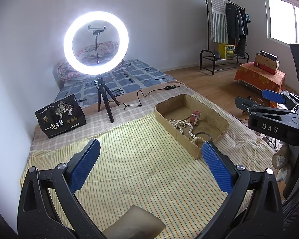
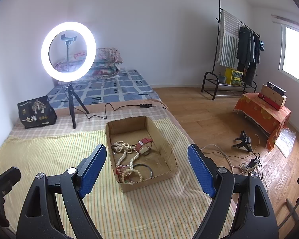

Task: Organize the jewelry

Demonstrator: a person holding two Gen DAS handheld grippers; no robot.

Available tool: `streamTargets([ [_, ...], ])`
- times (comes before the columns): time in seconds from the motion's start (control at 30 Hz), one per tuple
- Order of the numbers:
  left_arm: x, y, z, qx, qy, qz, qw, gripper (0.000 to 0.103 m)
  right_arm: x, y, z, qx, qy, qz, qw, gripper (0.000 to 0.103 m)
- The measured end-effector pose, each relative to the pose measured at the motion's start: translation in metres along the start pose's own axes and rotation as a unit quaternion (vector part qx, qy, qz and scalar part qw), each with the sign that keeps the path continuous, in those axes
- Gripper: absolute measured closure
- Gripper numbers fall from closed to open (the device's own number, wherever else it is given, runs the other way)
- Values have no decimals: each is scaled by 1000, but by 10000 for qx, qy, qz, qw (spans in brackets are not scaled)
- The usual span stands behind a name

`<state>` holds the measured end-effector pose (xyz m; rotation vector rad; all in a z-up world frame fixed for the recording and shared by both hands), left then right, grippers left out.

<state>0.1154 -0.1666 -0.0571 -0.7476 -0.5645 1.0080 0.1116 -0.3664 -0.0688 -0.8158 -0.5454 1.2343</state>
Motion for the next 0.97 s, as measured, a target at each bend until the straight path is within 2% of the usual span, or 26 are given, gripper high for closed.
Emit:
streamTargets([
  [0.97, 9, -3, 1, -94, -82, -16, 9999, 0, 7, 5, -4, 74, -15, 78, 9999, 19],
])
Point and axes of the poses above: each gripper's, at about its wrist camera, not at the fingertips, and z roughly against the way its jaws point, x to its left, y to its underside, the point moved 7 cm from there along -z, roughly the way its jaws point, and after that the axes turned 4 degrees about x, right-handed, at the moved point
